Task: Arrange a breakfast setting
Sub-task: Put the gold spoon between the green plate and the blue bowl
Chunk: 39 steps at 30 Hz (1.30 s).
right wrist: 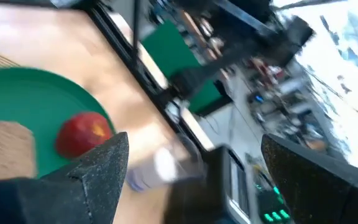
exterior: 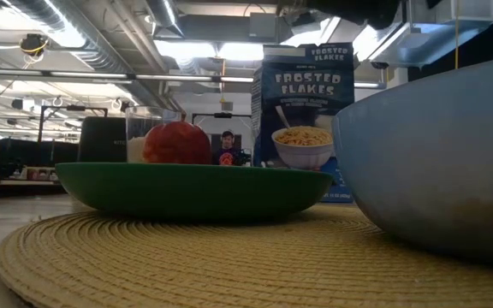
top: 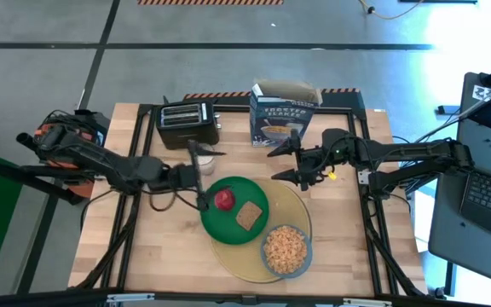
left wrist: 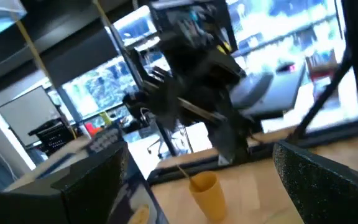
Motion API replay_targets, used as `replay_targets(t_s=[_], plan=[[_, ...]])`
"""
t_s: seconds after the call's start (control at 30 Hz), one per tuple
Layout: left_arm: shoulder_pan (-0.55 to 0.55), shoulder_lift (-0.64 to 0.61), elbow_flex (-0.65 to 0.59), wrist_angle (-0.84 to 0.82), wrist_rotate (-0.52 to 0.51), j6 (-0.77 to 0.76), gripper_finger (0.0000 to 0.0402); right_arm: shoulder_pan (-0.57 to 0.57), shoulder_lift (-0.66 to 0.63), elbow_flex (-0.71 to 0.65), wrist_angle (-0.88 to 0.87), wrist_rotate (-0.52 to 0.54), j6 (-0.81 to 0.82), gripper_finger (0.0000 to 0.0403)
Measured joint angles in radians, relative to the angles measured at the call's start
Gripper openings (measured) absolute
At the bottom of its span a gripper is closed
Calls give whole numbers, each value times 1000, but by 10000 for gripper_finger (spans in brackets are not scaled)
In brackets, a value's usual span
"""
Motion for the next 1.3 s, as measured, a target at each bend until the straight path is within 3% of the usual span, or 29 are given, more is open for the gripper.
replay_targets(t_s=[0.2, 0.37, 0.43, 0.63, 0.7, 0.87, 1.07, 1.3], plan=[[13, -239, -187, 41, 18, -56, 397, 0, 0, 0, -7, -145, 130, 342], [57, -448, -380, 210, -15, -87, 397, -1, 0, 0, -11, -171, 157, 342], [69, -510, -429, 253, -15, -88, 397, -1, -2, 0, -34, -86, 185, 342], [70, -600, -473, 262, -12, -115, 397, -9, -97, -26, -246, 525, 340, 342], [69, -600, -473, 259, 1, -137, 397, -8, -161, -83, -243, 637, 404, 342], [69, -598, -473, 256, 11, -140, 397, -6, -386, -297, -195, 665, 582, 342], [69, -598, -473, 253, 12, -146, 397, -5, -658, -608, 106, 645, 756, 342], [69, -598, -473, 254, 13, -148, 397, -7, -851, -709, 166, 587, 754, 342]])
